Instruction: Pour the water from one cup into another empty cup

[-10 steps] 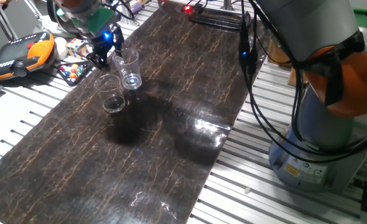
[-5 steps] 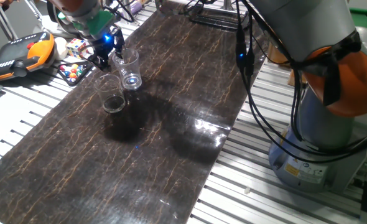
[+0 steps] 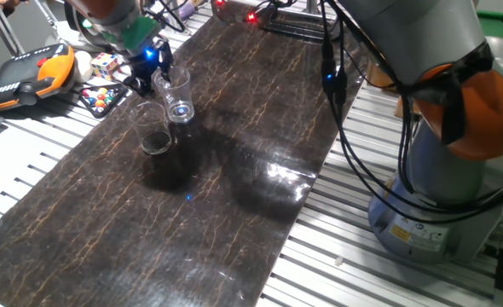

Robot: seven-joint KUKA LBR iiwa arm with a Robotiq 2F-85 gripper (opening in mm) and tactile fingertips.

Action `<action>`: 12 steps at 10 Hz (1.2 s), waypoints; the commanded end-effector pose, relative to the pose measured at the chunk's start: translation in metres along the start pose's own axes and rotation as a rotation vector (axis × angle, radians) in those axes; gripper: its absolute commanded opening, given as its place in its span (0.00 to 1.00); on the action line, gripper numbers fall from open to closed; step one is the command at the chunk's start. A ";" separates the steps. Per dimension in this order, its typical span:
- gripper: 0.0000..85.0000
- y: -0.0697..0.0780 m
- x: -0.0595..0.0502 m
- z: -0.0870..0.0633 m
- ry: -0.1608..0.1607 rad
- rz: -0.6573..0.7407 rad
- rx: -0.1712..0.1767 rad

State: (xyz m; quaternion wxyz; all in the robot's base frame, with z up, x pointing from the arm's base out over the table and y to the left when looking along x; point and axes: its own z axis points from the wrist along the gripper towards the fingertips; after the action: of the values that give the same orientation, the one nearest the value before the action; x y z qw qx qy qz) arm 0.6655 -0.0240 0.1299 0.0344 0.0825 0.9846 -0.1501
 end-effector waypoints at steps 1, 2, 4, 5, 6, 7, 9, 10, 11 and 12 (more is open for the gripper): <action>0.61 -0.001 0.000 0.003 -0.001 0.000 -0.003; 0.60 -0.002 0.000 0.007 -0.004 0.000 -0.003; 0.58 -0.002 -0.001 0.012 -0.001 0.002 -0.009; 0.57 -0.002 -0.001 0.013 0.002 0.002 -0.009; 0.56 -0.001 -0.001 0.013 0.002 0.002 -0.009; 0.54 0.001 -0.001 0.014 0.002 0.003 -0.007; 0.51 0.002 -0.001 0.014 0.002 0.004 -0.002; 0.48 0.003 -0.001 0.013 0.004 0.004 -0.002; 0.47 0.002 0.000 0.011 0.004 0.004 -0.001; 0.46 0.003 -0.001 0.008 0.006 0.004 0.005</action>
State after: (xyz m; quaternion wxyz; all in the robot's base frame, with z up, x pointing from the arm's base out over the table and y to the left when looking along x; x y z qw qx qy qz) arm 0.6670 -0.0237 0.1229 0.0309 0.0851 0.9842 -0.1521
